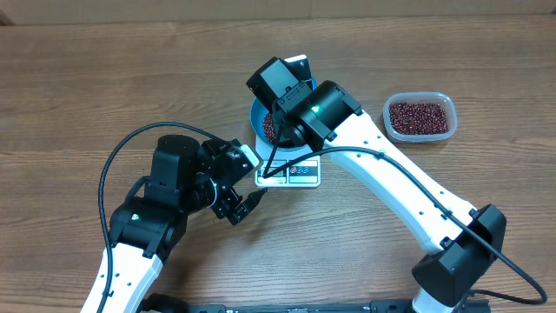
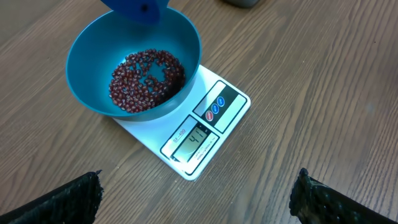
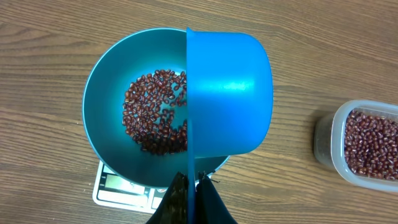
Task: Scoop item into bowl and weigh 150g on scale
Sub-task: 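Tip the scoop with the right gripper to pour beans into the bowl, then carry the empty blue scoop with the right gripper to the bean container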
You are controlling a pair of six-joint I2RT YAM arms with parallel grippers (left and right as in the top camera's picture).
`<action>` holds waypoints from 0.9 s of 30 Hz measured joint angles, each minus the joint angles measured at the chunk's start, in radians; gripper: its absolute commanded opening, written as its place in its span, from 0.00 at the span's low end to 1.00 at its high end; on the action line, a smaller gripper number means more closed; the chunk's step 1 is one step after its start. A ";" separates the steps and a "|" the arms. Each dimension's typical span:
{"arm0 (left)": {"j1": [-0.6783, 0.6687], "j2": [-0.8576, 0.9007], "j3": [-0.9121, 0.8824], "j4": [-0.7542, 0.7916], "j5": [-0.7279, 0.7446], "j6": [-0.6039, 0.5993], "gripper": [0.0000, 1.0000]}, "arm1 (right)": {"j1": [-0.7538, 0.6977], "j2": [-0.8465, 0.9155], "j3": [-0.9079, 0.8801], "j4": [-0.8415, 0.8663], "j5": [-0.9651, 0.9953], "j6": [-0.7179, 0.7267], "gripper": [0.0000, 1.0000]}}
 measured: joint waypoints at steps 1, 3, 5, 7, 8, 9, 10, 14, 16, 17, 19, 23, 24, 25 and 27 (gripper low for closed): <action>0.000 0.000 0.000 0.000 0.000 0.000 1.00 | 0.000 0.000 0.000 0.000 0.000 0.001 0.04; 0.000 0.000 0.000 0.000 0.000 0.000 1.00 | 0.000 0.000 0.000 0.000 0.000 0.002 0.04; 0.000 0.000 0.000 0.000 0.000 0.000 0.99 | 0.000 0.000 0.000 -0.003 0.000 0.002 0.04; 0.000 0.000 0.000 0.000 0.000 0.000 1.00 | -0.001 0.000 0.000 -0.012 0.000 0.002 0.04; 0.000 0.000 0.000 0.000 0.000 0.000 1.00 | -0.002 0.000 0.000 -0.021 0.000 0.002 0.04; 0.000 0.000 0.000 0.000 0.000 0.000 0.99 | -0.002 0.000 0.003 -0.035 0.001 0.003 0.04; 0.000 0.000 0.000 0.000 0.000 0.000 1.00 | -0.006 0.000 0.007 -0.048 0.001 0.005 0.04; 0.000 0.000 0.000 0.000 0.000 0.000 1.00 | -0.044 0.000 0.050 -0.094 0.033 0.018 0.04; 0.000 0.000 0.000 0.000 0.000 0.000 0.99 | -0.093 0.000 0.090 -0.127 0.050 0.031 0.04; 0.000 0.000 0.000 0.000 0.000 0.000 1.00 | -0.103 0.000 0.098 -0.133 0.054 0.034 0.04; 0.000 0.000 0.000 0.000 0.000 0.000 0.99 | -0.161 0.000 0.127 -0.161 0.062 0.048 0.04; 0.000 0.000 0.000 0.000 0.000 0.000 1.00 | -0.300 -0.002 0.149 -0.211 0.082 0.071 0.04; 0.000 0.000 0.000 0.000 0.000 0.000 1.00 | -0.334 -0.002 0.149 -0.222 0.084 0.074 0.04; 0.000 0.000 0.000 0.000 0.000 0.000 0.99 | -0.369 -0.002 0.149 -0.233 0.088 0.077 0.04; 0.000 0.000 0.000 0.000 0.000 0.000 1.00 | -0.431 -0.002 0.149 -0.251 0.087 0.079 0.04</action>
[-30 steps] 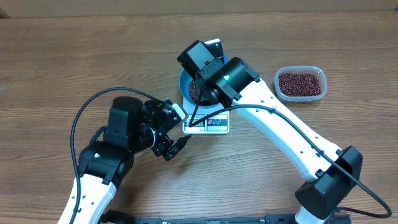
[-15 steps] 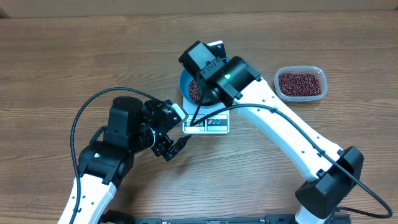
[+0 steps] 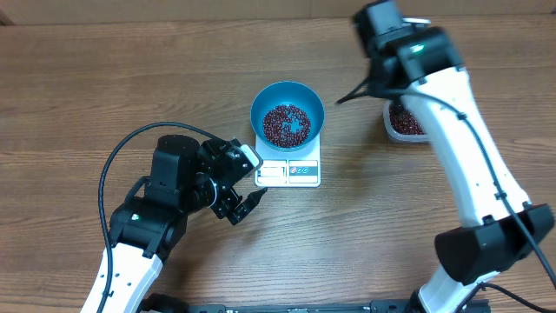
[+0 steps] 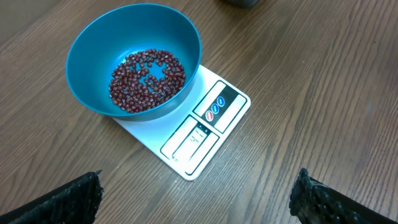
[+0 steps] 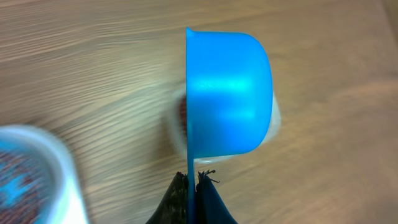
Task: Scoop item into bowl and weigh 150g on scale
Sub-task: 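Carry the empty blue scoop with the right gripper to the bean container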
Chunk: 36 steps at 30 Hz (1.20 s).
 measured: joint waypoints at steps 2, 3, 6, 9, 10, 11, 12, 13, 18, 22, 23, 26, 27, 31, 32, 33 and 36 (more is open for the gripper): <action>0.000 0.000 0.000 0.000 0.000 0.000 1.00 | -0.050 0.000 0.000 -0.009 -0.010 -0.014 0.04; 0.000 0.000 0.000 0.000 0.000 0.000 0.99 | -0.071 0.000 0.000 -0.012 -0.017 -0.020 0.04; 0.000 0.000 0.000 0.000 0.000 0.000 1.00 | -0.109 0.000 0.000 -0.027 -0.034 -0.033 0.04; 0.000 0.000 0.000 0.000 0.000 0.000 1.00 | -0.142 0.000 0.000 -0.031 -0.046 -0.041 0.04; 0.000 0.000 0.000 0.000 0.000 0.000 0.99 | -0.148 0.000 0.000 -0.032 -0.046 -0.042 0.04; 0.000 0.000 0.000 0.000 0.000 0.000 1.00 | -0.154 0.000 0.000 -0.032 -0.046 -0.043 0.04; 0.000 0.000 0.000 0.000 0.000 0.000 1.00 | -0.158 0.000 0.000 -0.032 -0.046 -0.044 0.04; 0.000 0.000 0.000 0.000 0.000 0.000 1.00 | -0.160 0.001 0.000 -0.032 -0.047 -0.045 0.04; 0.000 0.000 0.000 -0.002 0.000 0.000 0.99 | -0.159 0.035 0.000 -0.044 -0.054 -0.048 0.04; 0.000 0.000 0.000 -0.003 0.000 0.000 0.99 | -0.160 0.101 0.000 -0.069 -0.054 -0.049 0.04; 0.000 0.000 0.000 -0.003 0.000 0.000 1.00 | -0.160 0.117 0.000 -0.074 -0.055 -0.050 0.04; 0.000 0.000 0.000 -0.003 0.000 0.000 1.00 | -0.159 0.157 0.000 -0.085 -0.059 -0.051 0.04; 0.000 0.000 0.000 -0.003 0.000 0.000 1.00 | -0.159 0.163 0.000 -0.087 -0.060 -0.051 0.04; 0.000 0.000 0.000 -0.003 0.000 0.000 1.00 | -0.159 0.177 0.000 -0.105 -0.061 -0.052 0.04; 0.000 0.000 0.000 -0.003 0.000 0.000 1.00 | -0.160 0.177 0.000 -0.111 -0.061 -0.051 0.04; 0.000 0.000 0.000 -0.003 0.000 0.000 1.00 | -0.160 0.178 0.000 -0.118 -0.061 -0.051 0.04; 0.000 0.000 0.000 -0.003 0.000 0.000 1.00 | -0.160 0.187 0.000 -0.131 -0.056 -0.052 0.04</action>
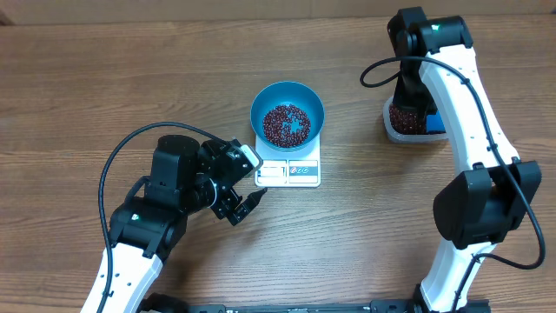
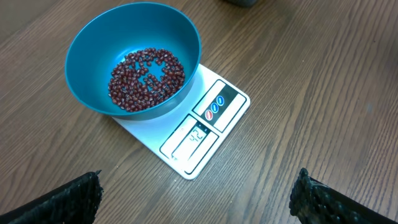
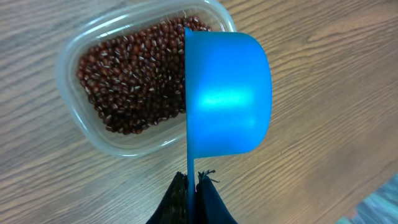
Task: Scoop item into bowl and weigh 150g on scale
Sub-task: 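Carry the empty blue scoop with the right gripper to the bean container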
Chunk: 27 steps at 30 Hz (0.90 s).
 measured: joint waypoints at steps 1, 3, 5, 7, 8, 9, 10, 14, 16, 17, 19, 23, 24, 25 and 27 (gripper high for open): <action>0.000 0.000 0.000 0.000 0.000 0.000 1.00 | 0.000 0.006 0.000 -0.004 0.003 0.000 0.04; 0.000 0.000 0.000 0.000 0.000 0.000 1.00 | 0.000 0.024 0.000 -0.010 0.010 0.000 0.04; 0.000 0.000 0.000 0.000 0.000 0.000 1.00 | 0.000 0.048 0.000 -0.010 0.020 0.000 0.04; 0.000 0.000 0.000 0.000 0.000 0.000 1.00 | 0.000 0.062 -0.001 -0.006 0.029 0.000 0.04; 0.000 0.000 0.000 0.000 0.000 0.000 1.00 | 0.000 0.063 -0.001 -0.007 0.035 0.000 0.04; 0.000 0.000 0.000 0.000 0.000 0.000 0.99 | 0.000 0.063 -0.001 -0.010 0.040 0.000 0.04; 0.000 0.000 0.000 0.000 0.000 0.000 0.99 | 0.000 0.063 -0.001 -0.014 0.045 0.000 0.04; 0.000 0.000 0.000 0.000 0.000 0.000 1.00 | 0.000 0.063 -0.001 -0.017 0.052 0.000 0.04; 0.000 0.000 0.000 0.000 0.000 0.000 0.99 | 0.000 0.063 -0.001 -0.017 0.055 0.000 0.04; 0.000 0.000 0.000 0.000 0.000 0.000 1.00 | 0.000 0.063 -0.001 -0.017 0.056 0.000 0.04; 0.000 0.000 0.000 0.000 0.000 0.000 1.00 | 0.000 0.063 -0.001 -0.018 0.056 0.000 0.04; 0.000 0.000 0.000 0.000 0.000 0.000 1.00 | 0.000 0.071 -0.001 -0.018 0.056 0.000 0.04; 0.000 0.000 0.000 0.000 0.000 0.000 0.99 | 0.000 0.076 -0.001 -0.018 0.057 0.000 0.04; 0.000 0.000 0.000 0.000 0.000 0.000 1.00 | 0.000 0.081 -0.001 -0.017 0.058 -0.001 0.04; 0.000 0.000 0.000 0.000 0.000 0.000 1.00 | 0.000 0.090 -0.001 -0.014 0.060 -0.002 0.04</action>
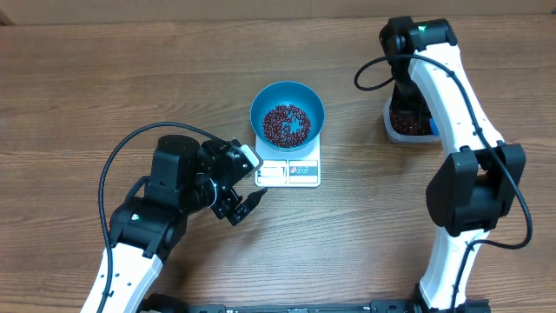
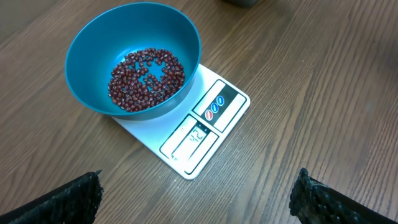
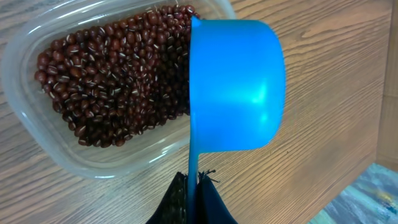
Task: Scoop item into bowl and weigh 150g on scale
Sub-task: 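Carry the empty blue scoop with the right gripper to the bean container, then lower the scoop into the red beans with the right gripper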
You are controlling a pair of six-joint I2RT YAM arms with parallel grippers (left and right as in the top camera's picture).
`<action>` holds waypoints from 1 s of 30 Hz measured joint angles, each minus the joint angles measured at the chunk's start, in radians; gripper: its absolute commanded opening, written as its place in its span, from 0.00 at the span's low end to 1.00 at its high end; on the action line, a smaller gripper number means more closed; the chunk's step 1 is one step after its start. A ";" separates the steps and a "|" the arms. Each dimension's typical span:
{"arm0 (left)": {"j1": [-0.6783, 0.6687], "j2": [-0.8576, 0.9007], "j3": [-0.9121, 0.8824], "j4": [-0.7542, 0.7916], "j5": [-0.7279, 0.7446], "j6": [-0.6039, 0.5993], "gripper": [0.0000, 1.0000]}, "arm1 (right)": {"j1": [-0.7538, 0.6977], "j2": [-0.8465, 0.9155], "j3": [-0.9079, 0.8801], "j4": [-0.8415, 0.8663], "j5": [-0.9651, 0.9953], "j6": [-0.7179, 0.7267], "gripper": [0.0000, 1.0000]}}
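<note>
A blue bowl [image 1: 287, 116] holding a layer of red beans [image 2: 147, 78] stands on the white scale [image 1: 289, 170] at mid-table; its display [image 2: 194, 136] is lit. At the back right a clear tub of red beans [image 3: 106, 74] sits on the table. My right gripper [image 3: 194, 180] is shut on the handle of the blue scoop [image 3: 235, 84], which hangs on its side over the tub's right end. In the overhead view the right arm [image 1: 423, 61] covers most of the tub [image 1: 407, 129]. My left gripper [image 2: 196, 199] is open near the scale, holding nothing.
Bare wooden tabletop [image 1: 104, 78] lies all round. The table's right edge [image 3: 379, 155] shows close beside the tub in the right wrist view. A black cable [image 1: 130, 148] loops from the left arm.
The right gripper with the scoop has come lower and closer to the tub, so the beans look larger. Bowl, scale and left arm are unchanged.
First the scoop was held on its side over the bowl on the scale. Then the right arm was away to the back right with the scoop. Then the scoop hung over the bean tub, and now it is lower over it. The left gripper stayed open by the scale.
</note>
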 measured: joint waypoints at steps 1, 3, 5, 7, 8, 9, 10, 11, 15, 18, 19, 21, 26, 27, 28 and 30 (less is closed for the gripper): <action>0.000 0.000 0.000 0.000 0.000 0.000 1.00 | 0.000 0.002 0.000 0.002 -0.001 -0.002 0.04; 0.000 0.000 0.000 0.000 0.000 0.000 1.00 | 0.000 0.002 0.000 0.005 -0.002 -0.009 0.04; 0.000 0.000 0.000 0.000 0.000 0.000 1.00 | 0.000 0.002 0.000 0.008 -0.004 -0.012 0.04; 0.000 0.000 0.000 0.000 0.000 0.000 1.00 | 0.000 0.002 0.000 0.015 -0.015 -0.013 0.04; 0.000 0.000 0.000 0.000 0.000 0.000 1.00 | 0.000 0.003 0.000 0.020 -0.027 -0.016 0.04; 0.000 0.000 0.000 0.000 0.000 0.000 1.00 | 0.000 0.004 0.000 0.026 -0.040 -0.019 0.04; 0.000 0.000 0.000 0.000 0.000 0.000 1.00 | 0.000 0.005 0.000 0.030 -0.049 -0.023 0.04; 0.000 0.000 0.000 0.000 0.000 0.000 1.00 | 0.000 0.005 0.000 0.040 -0.067 -0.028 0.04; 0.000 0.000 0.000 0.000 0.000 0.000 1.00 | 0.000 0.009 0.000 0.056 -0.101 -0.039 0.04; 0.000 0.000 0.000 0.000 0.000 0.000 1.00 | 0.002 0.011 0.000 0.060 -0.115 -0.040 0.04; 0.000 0.000 0.000 0.000 0.000 0.000 1.00 | 0.003 0.012 0.000 0.060 -0.118 -0.041 0.04; 0.000 0.000 0.000 0.000 0.000 0.000 1.00 | 0.005 0.013 0.000 0.060 -0.121 -0.042 0.04; 0.000 0.000 0.000 0.000 0.000 0.000 1.00 | 0.008 0.014 0.000 0.059 -0.113 -0.042 0.04; 0.000 0.000 0.000 0.000 0.000 0.000 1.00 | 0.008 0.014 0.000 0.055 -0.105 -0.042 0.04; 0.000 0.000 0.000 0.000 0.000 0.000 0.99 | 0.008 0.015 0.000 0.049 -0.095 -0.042 0.04; 0.000 0.000 0.000 0.000 0.000 0.000 0.99 | 0.008 0.015 0.000 0.039 -0.071 -0.043 0.04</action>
